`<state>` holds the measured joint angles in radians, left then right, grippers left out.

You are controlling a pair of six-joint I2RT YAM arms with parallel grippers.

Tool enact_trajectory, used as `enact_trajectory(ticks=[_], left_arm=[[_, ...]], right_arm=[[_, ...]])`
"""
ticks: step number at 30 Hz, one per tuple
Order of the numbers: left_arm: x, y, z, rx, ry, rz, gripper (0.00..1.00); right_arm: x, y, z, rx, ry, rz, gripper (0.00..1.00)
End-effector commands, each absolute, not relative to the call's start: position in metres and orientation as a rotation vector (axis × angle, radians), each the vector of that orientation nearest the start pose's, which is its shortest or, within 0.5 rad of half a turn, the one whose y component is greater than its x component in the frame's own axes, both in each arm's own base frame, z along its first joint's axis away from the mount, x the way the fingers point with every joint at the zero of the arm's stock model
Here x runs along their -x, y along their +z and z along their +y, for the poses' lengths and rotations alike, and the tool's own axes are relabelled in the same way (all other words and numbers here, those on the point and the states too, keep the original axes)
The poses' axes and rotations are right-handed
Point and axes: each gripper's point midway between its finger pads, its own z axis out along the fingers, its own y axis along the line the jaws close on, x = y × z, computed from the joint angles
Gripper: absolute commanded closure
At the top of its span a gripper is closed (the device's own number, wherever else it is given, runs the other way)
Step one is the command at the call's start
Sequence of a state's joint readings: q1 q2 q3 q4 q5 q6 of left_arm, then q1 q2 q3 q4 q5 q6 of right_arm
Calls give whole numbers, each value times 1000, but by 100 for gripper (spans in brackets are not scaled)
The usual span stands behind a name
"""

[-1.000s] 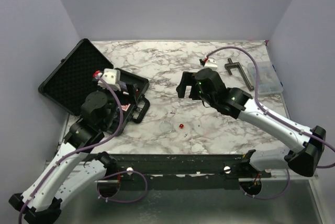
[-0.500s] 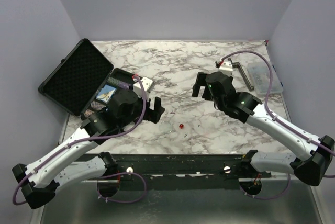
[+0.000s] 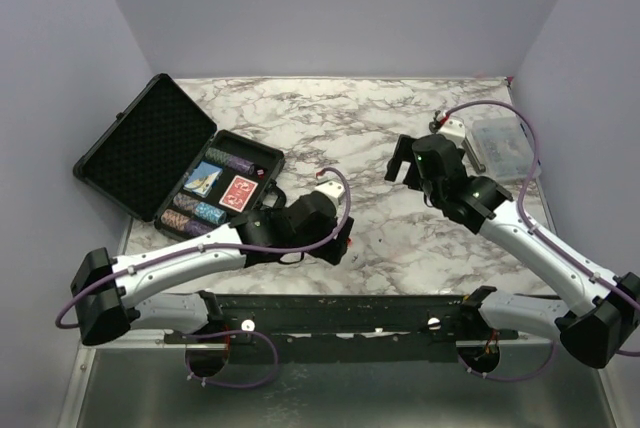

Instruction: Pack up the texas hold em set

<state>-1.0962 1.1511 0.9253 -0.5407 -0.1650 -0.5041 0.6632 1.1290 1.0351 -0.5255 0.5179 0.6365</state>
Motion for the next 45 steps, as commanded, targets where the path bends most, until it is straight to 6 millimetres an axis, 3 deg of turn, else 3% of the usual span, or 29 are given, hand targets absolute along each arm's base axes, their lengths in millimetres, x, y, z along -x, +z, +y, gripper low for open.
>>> enact_trajectory(ticks=[1,6,15,24,45], left_arm=[[-145,137,-297,-604,-580,2411,22],[-143,114,-317,-697,-562,2454,27],[-165,84,-348,-849,-471,2465,35],[-180,58,-343,-844,-425,2515,47],[-204,27,-333,-825,-395,2548,57]], right_arm=[[-292,213,149,-265,222,2127,0],[-289,203,152,-272,245,2150,0],[-280,198,150,-268,277,2158,0],[-275,210,139,-282,258,2118,0],[-269,222,139,-280,306,2100,0]])
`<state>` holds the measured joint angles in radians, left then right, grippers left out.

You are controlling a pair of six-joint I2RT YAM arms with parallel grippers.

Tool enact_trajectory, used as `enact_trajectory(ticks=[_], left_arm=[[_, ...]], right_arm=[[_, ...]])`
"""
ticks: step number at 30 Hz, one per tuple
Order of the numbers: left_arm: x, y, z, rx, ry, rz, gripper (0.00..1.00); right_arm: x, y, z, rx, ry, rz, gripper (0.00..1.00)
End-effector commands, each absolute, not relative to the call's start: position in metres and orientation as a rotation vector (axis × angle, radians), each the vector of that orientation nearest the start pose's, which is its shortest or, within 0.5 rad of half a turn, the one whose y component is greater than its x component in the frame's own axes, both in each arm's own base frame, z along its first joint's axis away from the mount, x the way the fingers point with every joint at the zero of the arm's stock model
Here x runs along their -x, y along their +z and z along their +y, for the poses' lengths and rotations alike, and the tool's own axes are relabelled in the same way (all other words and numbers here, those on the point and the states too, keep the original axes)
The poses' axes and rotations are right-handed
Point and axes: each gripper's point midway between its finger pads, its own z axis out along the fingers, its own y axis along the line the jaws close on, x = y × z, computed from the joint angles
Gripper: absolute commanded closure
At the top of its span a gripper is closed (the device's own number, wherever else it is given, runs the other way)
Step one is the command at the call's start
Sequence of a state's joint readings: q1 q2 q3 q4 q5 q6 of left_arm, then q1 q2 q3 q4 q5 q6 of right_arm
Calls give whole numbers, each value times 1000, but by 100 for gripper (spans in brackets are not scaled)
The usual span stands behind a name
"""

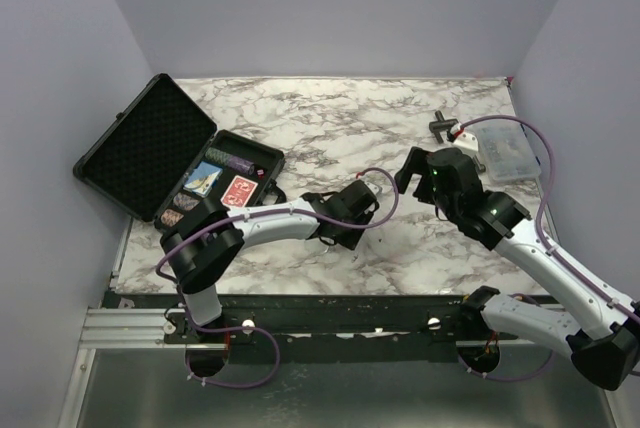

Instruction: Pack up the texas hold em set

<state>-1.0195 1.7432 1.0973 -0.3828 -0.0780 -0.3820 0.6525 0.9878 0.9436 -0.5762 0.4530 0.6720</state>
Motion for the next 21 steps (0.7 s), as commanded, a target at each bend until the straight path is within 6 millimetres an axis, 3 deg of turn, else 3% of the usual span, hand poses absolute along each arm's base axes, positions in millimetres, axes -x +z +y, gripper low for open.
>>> enact_trajectory(ticks=[1,10,21], left_arm=[[-204,26,-332,-825,-392,2551,57],[-205,16,-328,-823,-361,2569,58],[-205,8,-326,-822,-344,2585,72]], right_arm=[[-269,222,139,-279,305,2101,0],[-270,228,144,-271,334,2093,0],[-270,229,145,-258,340,2098,0]])
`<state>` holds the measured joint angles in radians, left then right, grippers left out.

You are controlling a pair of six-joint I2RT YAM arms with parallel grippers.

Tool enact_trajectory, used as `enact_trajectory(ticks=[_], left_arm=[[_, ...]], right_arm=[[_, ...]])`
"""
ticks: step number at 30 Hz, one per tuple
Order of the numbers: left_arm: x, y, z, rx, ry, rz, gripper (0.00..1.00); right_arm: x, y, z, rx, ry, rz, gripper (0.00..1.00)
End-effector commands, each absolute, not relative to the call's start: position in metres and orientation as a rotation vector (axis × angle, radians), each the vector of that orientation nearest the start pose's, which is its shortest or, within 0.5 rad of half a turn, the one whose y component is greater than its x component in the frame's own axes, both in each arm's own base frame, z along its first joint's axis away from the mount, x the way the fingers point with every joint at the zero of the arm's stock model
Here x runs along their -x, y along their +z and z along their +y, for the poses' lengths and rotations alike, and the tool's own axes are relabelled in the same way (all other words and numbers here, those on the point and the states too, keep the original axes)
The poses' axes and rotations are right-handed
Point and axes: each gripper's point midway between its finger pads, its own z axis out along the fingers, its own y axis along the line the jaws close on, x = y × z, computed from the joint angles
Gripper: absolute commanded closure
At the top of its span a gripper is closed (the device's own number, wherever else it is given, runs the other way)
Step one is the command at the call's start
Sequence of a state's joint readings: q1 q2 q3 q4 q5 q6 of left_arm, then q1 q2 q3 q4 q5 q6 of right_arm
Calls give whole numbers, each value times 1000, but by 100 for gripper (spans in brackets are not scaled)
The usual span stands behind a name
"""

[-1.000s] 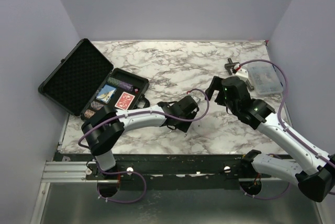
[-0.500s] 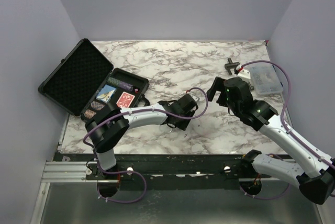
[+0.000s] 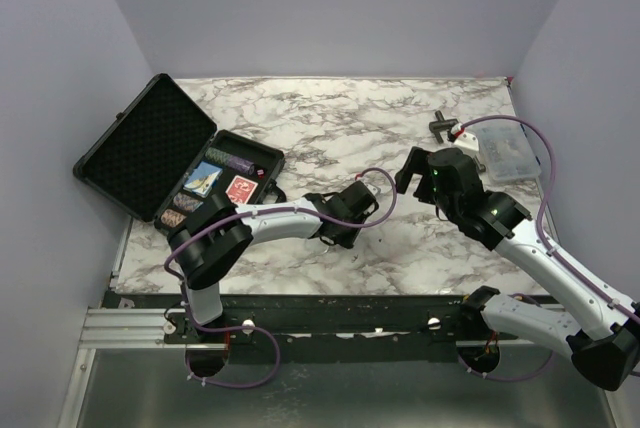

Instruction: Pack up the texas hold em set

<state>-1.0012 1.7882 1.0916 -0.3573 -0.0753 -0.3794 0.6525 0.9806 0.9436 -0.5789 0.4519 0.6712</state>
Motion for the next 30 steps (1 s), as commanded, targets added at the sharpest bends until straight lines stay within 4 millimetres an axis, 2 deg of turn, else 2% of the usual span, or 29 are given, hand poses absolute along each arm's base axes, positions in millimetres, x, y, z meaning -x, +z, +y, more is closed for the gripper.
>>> enact_trajectory(ticks=[1,4,5,11,24,30], left_arm=[[-205,7,-326,-823,-344,2588,77],[-203,5,-325,-820,-348,2599,98],[-202,5,-325,-817,-350,2600,100],[-196,11,-325,-794,-367,2596,100],[-178,45,-324,-753,-469,2547,100],[-165,54,-320,-779,-501,2528,100]], right_arm=[[-270,228,145,-256,338,2098,0],[-270,230,146,-254,338,2097,0],[-271,230,146,-255,339,2095,0],[-270,230,146,-250,340,2091,0],[-274,237,147,-259,342,2079,0],[-282,253,156,-240,373,2057,0]])
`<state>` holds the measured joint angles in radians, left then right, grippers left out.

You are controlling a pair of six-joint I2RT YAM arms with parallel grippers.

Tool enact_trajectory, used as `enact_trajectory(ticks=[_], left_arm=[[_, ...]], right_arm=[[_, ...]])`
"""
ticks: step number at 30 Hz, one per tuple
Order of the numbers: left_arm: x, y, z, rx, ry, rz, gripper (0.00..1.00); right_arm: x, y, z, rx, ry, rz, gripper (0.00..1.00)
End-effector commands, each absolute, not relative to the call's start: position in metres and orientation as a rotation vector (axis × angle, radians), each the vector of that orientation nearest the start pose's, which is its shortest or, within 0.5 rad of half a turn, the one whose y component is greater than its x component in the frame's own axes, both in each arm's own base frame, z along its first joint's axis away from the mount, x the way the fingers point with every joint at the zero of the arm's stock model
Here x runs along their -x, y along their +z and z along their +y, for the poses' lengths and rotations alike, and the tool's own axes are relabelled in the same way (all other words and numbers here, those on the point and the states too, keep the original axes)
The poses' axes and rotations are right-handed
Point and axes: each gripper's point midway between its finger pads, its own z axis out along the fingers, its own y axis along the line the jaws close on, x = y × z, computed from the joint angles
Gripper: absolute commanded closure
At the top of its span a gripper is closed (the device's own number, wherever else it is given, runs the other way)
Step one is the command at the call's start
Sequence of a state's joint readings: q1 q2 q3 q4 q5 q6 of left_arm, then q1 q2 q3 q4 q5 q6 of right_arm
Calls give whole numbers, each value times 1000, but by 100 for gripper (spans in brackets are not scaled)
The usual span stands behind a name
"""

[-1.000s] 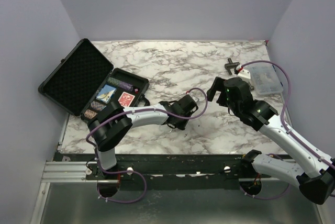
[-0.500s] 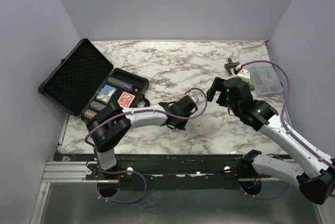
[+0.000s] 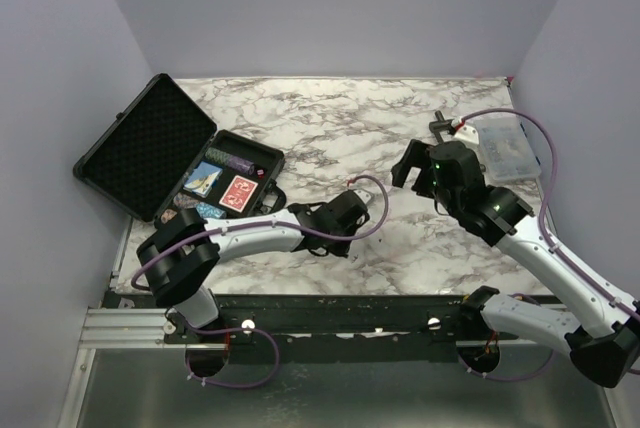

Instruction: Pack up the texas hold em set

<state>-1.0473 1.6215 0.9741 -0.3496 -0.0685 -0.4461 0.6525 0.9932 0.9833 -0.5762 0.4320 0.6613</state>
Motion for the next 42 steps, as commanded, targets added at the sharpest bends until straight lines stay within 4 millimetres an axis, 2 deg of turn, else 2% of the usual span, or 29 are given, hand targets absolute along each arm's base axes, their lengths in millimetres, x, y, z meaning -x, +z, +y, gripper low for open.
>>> enact_trajectory(ticks=[1,11,18,27,42], left_arm=[[-163,55,-321,-789,-507,2523,100],[-141,73,-321,-832,-571,2479,100],[-139,83,-307,-752,-576,2468,100],[-161,96,-262,-529,-502,2472,100],[-216,115,-151,131,-411,2422,100]], right_arm=[[-284,258,159,-236,383,2050,0],[-307,287,180,-203,417,2017,0],[-308,299,183,-196,444,1996,0],[-295,283,174,-218,442,2018,0],[-282,262,171,-216,453,2064,0]])
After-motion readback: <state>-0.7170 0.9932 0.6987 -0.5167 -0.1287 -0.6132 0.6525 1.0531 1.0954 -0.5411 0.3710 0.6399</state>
